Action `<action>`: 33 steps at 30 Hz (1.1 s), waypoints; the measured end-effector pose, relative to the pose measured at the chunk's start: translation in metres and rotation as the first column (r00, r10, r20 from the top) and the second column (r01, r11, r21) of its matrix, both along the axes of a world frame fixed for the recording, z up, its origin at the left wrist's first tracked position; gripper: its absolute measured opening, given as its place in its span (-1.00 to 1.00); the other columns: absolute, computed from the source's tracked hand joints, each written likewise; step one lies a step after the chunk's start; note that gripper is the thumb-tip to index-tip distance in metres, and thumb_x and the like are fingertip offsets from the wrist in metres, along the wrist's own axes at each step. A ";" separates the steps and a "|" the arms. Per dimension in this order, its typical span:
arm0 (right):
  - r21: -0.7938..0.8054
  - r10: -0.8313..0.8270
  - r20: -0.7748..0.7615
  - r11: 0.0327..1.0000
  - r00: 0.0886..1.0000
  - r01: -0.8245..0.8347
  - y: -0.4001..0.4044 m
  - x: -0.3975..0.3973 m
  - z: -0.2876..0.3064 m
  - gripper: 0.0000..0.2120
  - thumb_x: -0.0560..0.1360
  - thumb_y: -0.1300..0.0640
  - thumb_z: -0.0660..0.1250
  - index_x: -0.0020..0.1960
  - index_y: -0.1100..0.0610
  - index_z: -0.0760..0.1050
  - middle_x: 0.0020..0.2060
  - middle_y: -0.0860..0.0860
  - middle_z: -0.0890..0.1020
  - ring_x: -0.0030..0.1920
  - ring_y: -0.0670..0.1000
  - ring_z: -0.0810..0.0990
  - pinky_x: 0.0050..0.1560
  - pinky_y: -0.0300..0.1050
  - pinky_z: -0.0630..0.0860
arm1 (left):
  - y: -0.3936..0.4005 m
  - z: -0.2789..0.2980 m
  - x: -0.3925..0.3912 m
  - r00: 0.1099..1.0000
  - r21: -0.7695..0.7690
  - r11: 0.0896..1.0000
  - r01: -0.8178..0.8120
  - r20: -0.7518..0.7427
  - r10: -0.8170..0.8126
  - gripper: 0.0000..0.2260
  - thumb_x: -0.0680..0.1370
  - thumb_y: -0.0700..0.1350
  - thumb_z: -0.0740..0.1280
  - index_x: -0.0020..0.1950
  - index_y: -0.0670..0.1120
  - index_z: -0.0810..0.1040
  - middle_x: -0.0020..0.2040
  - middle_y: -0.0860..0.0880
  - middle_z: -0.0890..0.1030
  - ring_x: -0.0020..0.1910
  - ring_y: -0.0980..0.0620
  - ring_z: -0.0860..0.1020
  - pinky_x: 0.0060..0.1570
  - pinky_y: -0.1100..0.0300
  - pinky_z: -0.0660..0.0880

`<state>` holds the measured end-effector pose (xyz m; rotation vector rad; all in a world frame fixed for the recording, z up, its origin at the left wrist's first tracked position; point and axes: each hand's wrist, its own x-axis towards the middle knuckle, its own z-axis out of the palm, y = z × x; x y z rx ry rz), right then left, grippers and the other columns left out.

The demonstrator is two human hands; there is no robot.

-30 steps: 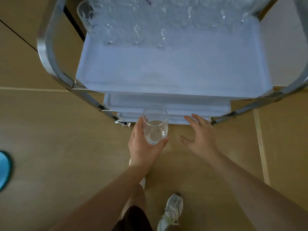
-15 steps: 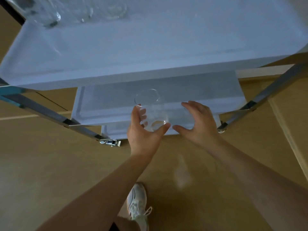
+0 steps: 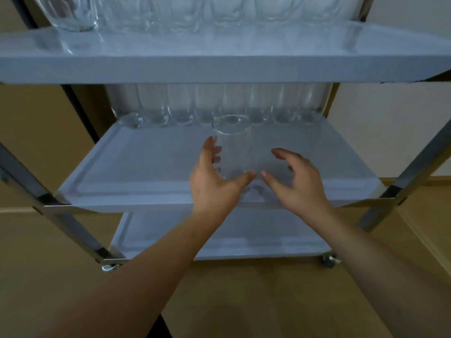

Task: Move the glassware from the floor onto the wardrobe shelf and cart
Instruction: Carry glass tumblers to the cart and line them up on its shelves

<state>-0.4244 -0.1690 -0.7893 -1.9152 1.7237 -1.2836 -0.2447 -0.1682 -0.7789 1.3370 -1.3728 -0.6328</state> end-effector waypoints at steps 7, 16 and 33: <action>0.125 0.089 0.390 0.981 0.917 -0.148 -0.008 0.035 0.019 -0.33 0.30 -0.22 0.51 0.36 -0.05 0.50 0.15 -0.11 0.63 0.16 -0.13 0.60 0.23 -0.09 0.55 | -0.017 0.006 0.005 0.977 0.044 0.998 0.048 0.204 -0.056 -0.03 0.32 0.14 0.60 0.61 0.04 0.15 0.40 0.05 0.48 0.33 0.05 0.48 0.27 0.16 0.44; 0.123 0.142 0.354 0.973 0.924 -0.197 -0.049 0.091 0.014 -0.24 0.26 0.10 0.66 0.38 -0.03 0.41 0.18 0.04 0.60 0.00 -0.05 0.64 0.21 -0.03 0.58 | -0.023 0.004 0.148 0.759 0.063 0.979 -0.192 0.643 0.107 -0.43 0.50 0.31 0.29 0.38 -0.01 0.54 0.39 -0.05 0.52 0.40 -0.15 0.37 0.37 0.00 0.32; 0.116 0.274 0.176 0.948 0.945 -0.297 -0.159 0.273 0.023 -0.20 0.28 -0.09 0.64 0.40 0.13 0.43 0.23 0.04 0.59 0.11 -0.02 0.60 0.18 -0.19 0.50 | -0.039 -0.006 0.226 0.598 0.104 0.963 -0.250 0.799 0.069 -0.53 0.57 0.33 0.17 0.35 0.10 0.52 0.37 0.08 0.51 0.38 -0.02 0.40 0.36 0.04 0.28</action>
